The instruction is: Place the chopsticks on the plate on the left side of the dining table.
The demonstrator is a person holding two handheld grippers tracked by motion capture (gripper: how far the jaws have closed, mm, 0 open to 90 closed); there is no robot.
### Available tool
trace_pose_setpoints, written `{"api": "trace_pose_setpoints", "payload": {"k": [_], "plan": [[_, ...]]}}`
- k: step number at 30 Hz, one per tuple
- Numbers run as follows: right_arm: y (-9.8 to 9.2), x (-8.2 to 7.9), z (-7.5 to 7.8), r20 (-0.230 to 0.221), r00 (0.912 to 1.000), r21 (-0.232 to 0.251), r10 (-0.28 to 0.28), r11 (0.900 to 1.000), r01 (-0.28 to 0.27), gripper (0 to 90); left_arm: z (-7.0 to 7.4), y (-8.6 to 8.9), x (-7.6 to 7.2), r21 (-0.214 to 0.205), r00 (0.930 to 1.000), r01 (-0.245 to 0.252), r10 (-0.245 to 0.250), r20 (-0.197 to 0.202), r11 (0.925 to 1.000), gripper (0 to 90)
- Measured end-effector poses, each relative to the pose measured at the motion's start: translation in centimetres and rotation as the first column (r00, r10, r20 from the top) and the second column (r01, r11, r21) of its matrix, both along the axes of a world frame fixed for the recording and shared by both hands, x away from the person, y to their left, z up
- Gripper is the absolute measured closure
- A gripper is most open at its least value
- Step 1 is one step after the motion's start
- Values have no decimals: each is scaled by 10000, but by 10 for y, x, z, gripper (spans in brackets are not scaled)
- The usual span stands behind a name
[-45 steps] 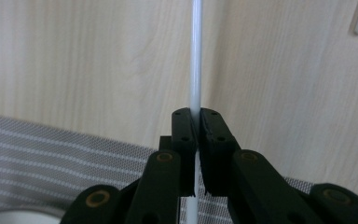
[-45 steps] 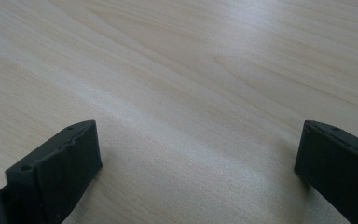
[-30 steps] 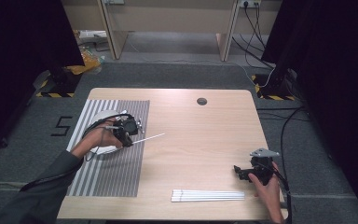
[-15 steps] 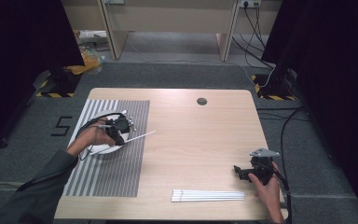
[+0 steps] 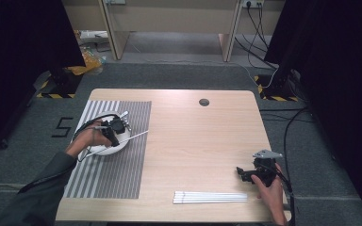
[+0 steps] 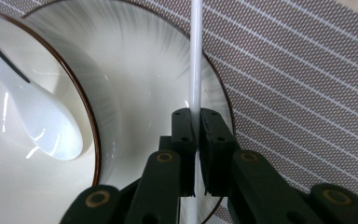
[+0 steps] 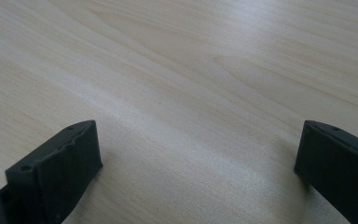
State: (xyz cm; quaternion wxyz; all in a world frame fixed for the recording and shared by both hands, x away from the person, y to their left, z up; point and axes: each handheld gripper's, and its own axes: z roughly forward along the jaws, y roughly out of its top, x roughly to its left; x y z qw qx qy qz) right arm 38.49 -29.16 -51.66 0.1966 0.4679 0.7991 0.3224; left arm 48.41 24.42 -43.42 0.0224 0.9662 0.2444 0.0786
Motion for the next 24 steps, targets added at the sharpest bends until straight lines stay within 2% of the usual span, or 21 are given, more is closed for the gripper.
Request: {"api": "trace_pose_setpoints", "payload": {"k": [12,16,19,21,24], "plan": [[0,0,0,1,10000,-1,2,10000,-2,2,-8,5,4,215,9999,-117,117,-3,9997,846],[0,0,0,1,10000,-1,0,10000,0,3,-9,7,4,241,9995,-269,265,153,9993,841],[0,0,0,0,10000,0,-1,10000,1,2,-4,12,0,8,9990,-390,389,218,9992,761],[0,0,0,2,10000,1,-1,10000,1,2,-2,15,-2,-45,9982,-496,497,331,9988,736],[0,0,0,1,10000,-1,1,10000,-1,2,2,21,-9,-175,9981,-553,558,268,9983,721]]}}
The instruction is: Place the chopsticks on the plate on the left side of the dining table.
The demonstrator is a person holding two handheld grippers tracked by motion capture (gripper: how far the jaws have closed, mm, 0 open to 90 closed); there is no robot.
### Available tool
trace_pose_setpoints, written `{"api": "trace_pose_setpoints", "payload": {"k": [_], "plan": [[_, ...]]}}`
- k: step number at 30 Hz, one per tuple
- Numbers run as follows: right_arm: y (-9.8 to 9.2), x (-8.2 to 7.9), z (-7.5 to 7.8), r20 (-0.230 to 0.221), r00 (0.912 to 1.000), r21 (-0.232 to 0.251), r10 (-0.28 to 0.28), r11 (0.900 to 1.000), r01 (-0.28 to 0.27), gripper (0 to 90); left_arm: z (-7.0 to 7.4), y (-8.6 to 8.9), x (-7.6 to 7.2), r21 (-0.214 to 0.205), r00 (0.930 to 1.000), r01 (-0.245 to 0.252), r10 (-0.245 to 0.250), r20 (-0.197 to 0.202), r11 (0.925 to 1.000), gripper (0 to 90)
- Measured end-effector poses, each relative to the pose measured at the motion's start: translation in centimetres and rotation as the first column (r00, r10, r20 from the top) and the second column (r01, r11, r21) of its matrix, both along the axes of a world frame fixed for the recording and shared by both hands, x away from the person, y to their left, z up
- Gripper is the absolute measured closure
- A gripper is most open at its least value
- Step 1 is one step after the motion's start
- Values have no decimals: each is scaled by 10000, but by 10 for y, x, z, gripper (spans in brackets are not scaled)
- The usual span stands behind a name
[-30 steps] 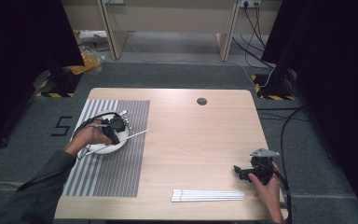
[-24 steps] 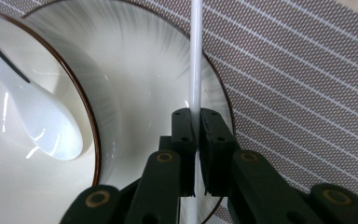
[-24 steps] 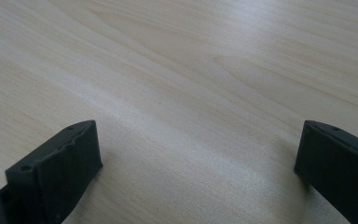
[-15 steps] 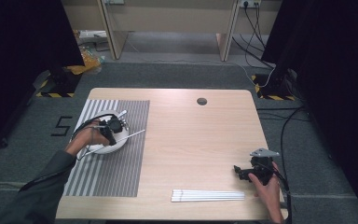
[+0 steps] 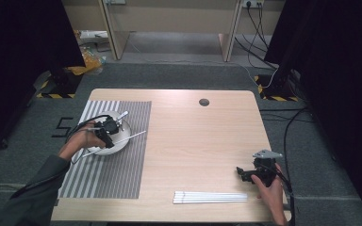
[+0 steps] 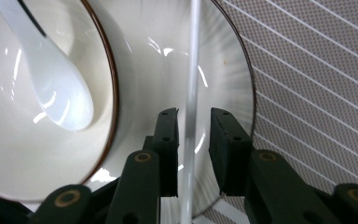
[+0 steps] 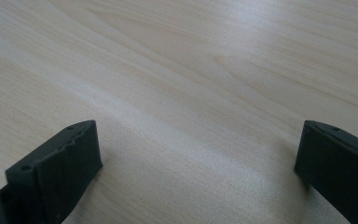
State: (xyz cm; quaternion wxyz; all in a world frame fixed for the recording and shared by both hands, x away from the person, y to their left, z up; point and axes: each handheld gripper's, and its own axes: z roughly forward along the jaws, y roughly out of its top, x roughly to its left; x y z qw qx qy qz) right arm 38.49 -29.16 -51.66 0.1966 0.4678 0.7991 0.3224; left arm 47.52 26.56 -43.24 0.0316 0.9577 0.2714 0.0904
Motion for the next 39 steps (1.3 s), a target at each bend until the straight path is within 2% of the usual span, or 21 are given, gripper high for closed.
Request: {"api": "trace_pose_setpoints", "payload": {"k": [6,12,16,19,24,27,32,35,39], "plan": [[0,0,0,1,10000,3,-2,10000,2,3,-9,16,-3,189,9991,-348,353,-222,9992,719],[0,0,0,1,10000,1,-1,10000,1,2,-14,28,5,648,9960,-895,890,108,9939,715],[0,0,0,2,10000,1,0,10000,0,3,-16,38,13,885,9889,-1448,1413,454,9855,690],[0,0,0,-1,10000,1,-2,10000,2,3,-16,41,15,671,9863,-1609,1579,474,9847,682],[0,0,0,0,10000,-1,0,10000,0,3,-17,45,18,848,9837,-1747,1702,573,9810,663],[0,0,0,0,10000,-1,1,10000,-1,3,-17,48,20,690,9792,-1956,1910,683,9782,662],[0,0,0,1,10000,-1,0,10000,0,2,-18,51,22,641,9763,-2085,2037,736,9759,653],[0,0,0,2,10000,-1,1,10000,-1,3,-17,51,22,640,9756,-2103,2052,776,9755,641],[0,0,0,1,10000,0,0,10000,0,3,-11,46,14,697,9781,-1920,1851,950,9789,610]]}}
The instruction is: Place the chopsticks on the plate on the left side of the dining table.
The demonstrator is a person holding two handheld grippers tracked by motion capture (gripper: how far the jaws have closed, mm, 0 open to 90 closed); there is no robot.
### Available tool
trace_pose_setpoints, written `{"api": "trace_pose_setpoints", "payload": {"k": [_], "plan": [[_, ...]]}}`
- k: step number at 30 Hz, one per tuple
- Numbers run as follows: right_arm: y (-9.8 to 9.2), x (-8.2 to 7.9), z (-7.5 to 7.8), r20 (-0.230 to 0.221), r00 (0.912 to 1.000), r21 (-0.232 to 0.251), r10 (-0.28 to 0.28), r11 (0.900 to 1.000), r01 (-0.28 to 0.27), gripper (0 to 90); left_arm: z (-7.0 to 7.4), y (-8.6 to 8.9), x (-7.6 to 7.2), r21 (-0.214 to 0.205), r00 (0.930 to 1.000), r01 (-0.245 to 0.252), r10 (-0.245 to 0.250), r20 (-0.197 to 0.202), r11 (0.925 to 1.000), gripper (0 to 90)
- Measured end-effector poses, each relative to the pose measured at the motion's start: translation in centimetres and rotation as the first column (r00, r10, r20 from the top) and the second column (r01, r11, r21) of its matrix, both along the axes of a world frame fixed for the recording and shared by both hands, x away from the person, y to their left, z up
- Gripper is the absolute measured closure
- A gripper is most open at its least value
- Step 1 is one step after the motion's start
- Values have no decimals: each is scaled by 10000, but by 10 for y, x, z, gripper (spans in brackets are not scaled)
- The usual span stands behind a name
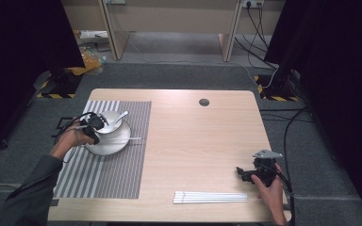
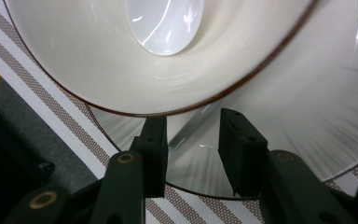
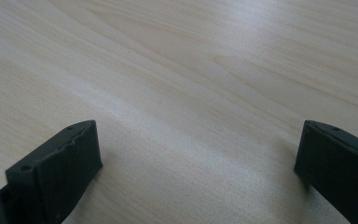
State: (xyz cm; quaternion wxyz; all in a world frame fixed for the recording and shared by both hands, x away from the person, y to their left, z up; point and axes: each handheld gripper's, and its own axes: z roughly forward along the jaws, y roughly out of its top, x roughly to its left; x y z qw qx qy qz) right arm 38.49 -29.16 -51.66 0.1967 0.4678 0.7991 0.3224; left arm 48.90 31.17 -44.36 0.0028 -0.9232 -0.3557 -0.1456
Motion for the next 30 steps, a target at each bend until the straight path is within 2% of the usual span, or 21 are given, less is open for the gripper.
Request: {"api": "trace_pose_setpoints", "payload": {"k": [5,10,14,16,22,24,25,27,30], "plan": [[0,0,0,1,10000,0,0,10000,0,3,8,-15,-13,81,9986,524,-523,-63,9986,594],[0,0,0,0,10000,0,1,10000,-1,2,12,-36,-27,-372,9931,1173,-1170,119,9924,583],[0,0,0,0,10000,0,0,10000,0,3,14,-58,-41,-882,9826,1855,-1849,152,9787,572],[0,0,0,-1,10000,-1,0,10000,0,3,14,-67,-46,-974,9770,2134,-2126,187,9721,566],[0,0,0,-1,10000,5,-1,10000,1,2,11,-97,-59,-1536,9554,2925,-2951,64,9438,553],[0,0,0,0,10000,0,1,10000,-1,3,10,-104,-61,-1506,9486,3136,-3164,60,9375,553],[0,0,0,1,10000,-1,2,10000,-2,3,9,-107,-62,-1578,9486,3138,-3163,100,9363,551],[0,0,0,2,10000,0,0,10000,0,3,7,-113,-64,-1700,9430,3288,-3328,57,9290,548],[0,0,0,-1,10000,2,0,10000,0,3,5,-120,-67,-1728,9361,3465,-3517,11,9220,543]]}}
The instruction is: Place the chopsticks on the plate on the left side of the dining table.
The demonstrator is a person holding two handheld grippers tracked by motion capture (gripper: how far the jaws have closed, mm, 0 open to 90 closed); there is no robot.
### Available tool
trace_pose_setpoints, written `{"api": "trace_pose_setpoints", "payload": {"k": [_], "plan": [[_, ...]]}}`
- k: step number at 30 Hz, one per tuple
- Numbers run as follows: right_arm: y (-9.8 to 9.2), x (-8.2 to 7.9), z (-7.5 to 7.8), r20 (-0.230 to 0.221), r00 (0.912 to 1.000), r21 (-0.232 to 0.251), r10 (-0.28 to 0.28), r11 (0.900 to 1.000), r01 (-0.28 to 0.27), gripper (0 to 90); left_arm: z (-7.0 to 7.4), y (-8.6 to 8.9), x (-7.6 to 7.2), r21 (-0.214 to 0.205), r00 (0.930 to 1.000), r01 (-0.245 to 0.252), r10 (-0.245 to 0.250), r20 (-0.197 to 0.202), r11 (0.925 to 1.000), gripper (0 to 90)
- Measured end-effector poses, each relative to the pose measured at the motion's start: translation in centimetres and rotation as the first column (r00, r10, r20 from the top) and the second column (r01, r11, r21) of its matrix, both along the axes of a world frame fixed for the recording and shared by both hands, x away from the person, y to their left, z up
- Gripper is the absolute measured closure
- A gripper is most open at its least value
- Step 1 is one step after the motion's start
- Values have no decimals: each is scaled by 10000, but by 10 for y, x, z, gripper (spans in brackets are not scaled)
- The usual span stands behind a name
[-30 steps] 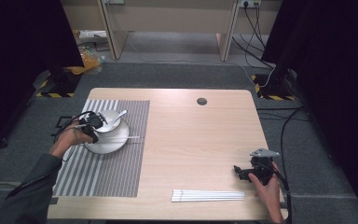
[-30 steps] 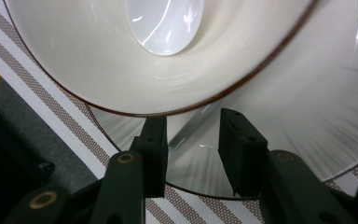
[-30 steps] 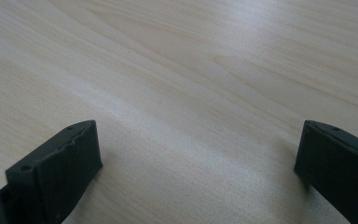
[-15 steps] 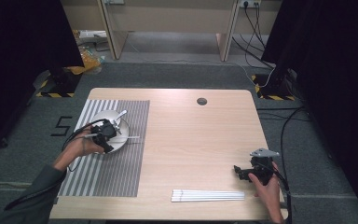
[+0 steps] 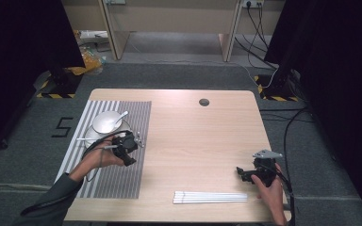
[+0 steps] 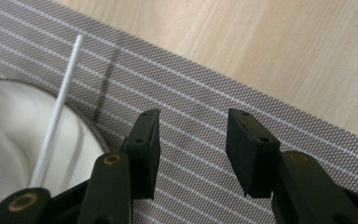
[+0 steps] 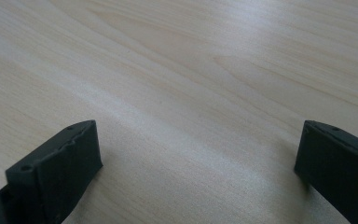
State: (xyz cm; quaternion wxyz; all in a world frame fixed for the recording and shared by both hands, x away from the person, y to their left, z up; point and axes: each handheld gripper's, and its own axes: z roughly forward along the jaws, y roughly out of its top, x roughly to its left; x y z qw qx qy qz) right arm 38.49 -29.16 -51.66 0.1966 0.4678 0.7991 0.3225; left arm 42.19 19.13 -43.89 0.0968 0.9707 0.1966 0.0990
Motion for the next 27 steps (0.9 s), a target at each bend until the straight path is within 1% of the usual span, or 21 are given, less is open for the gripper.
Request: {"api": "trace_pose_setpoints", "payload": {"k": [3,5,10,11,14,17,18,19,22,23,24,27], "plan": [[0,0,0,4,10000,-4,3,10000,-3,3,-3,-8,-3,-375,9999,159,-161,-57,9992,535],[0,0,0,2,10000,-4,2,10000,-2,3,-5,-14,-6,-302,9991,383,-388,-166,9988,534],[0,0,0,1,10000,-2,0,10000,0,3,-6,-30,-13,-446,9965,808,-817,-184,9957,520],[0,0,0,-1,10000,-2,2,10000,-2,3,-7,-32,-15,-499,9965,788,-801,-242,9956,512],[0,0,0,1,10000,-3,0,10000,0,3,-7,-42,-19,-638,9947,975,-994,-263,9932,484],[0,0,0,1,10000,1,1,10000,-1,3,-8,-52,-24,-771,9914,1209,-1243,-404,9897,449],[0,0,0,2,10000,-2,2,10000,-2,3,-9,-54,-25,-815,9911,1214,-1252,-441,9893,432],[0,0,0,3,10000,-3,3,10000,-3,3,-9,-58,-25,-838,9910,1248,-1283,-376,9886,420],[0,0,0,3,10000,1,1,10000,-1,3,-11,-66,-27,-953,9891,1376,-1418,-392,9859,413],[0,0,0,0,10000,2,1,10000,-1,3,-12,-69,-28,-978,9878,1439,-1489,-458,9848,411],[0,0,0,1,10000,0,3,10000,-3,3,-13,-72,-29,-945,9865,1529,-1577,-446,9837,408],[0,0,0,-1,10000,-2,3,10000,-3,3,-14,-78,-30,-1035,9848,1637,-1686,-412,9811,400]]}}
